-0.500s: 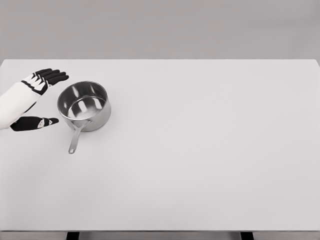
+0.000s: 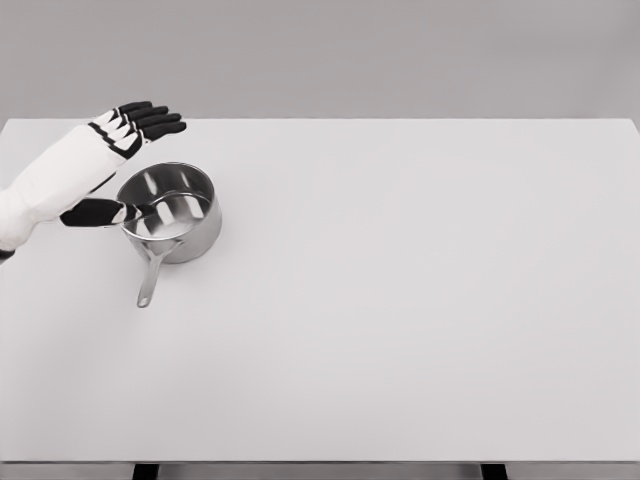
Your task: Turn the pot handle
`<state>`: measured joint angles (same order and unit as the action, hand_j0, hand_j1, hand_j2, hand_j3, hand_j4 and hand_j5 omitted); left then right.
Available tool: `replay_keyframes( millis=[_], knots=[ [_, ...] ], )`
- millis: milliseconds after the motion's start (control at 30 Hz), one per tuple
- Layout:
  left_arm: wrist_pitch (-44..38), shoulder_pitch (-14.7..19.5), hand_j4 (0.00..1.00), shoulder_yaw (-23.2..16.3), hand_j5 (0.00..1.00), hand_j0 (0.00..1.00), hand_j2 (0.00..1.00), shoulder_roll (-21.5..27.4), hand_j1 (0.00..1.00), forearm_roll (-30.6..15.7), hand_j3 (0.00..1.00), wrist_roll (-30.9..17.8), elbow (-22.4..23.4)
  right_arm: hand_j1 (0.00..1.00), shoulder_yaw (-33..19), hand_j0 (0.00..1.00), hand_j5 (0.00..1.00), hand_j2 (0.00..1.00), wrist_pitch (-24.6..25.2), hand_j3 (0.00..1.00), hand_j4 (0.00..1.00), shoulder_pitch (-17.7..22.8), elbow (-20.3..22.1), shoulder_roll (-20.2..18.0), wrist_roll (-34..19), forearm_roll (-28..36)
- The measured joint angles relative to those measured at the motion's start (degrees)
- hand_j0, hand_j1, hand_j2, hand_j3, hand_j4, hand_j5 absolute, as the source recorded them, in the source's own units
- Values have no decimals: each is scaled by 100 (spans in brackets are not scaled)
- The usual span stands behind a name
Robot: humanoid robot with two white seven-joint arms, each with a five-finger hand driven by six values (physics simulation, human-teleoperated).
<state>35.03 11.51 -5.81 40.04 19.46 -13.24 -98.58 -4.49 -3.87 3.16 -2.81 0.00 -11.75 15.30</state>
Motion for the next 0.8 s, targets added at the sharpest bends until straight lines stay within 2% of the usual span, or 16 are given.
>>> replay_keyframes(
  millis=[167,267,333,600,800],
  knots=[
    [5,132,100,-336,100,100,100,-19,100,62,100,-972,-286,100,0,100,100,100,0,100,100,0,0,0,0,0],
    [6,361,100,-459,100,100,100,-50,100,234,100,-1333,-396,100,0,100,100,100,-3,100,100,0,0,0,0,0],
    [7,466,100,-526,100,100,100,-66,100,424,100,-1440,-427,100,0,100,100,100,-3,100,100,0,0,0,0,0],
    [10,475,100,-639,100,100,100,-419,100,1463,100,-1539,-457,100,0,100,100,100,-2,100,100,0,0,0,-1,0],
    [11,378,100,-775,100,100,100,-498,100,1806,100,-1537,-459,100,0,100,100,100,0,100,100,0,0,0,-1,0]
  ],
)
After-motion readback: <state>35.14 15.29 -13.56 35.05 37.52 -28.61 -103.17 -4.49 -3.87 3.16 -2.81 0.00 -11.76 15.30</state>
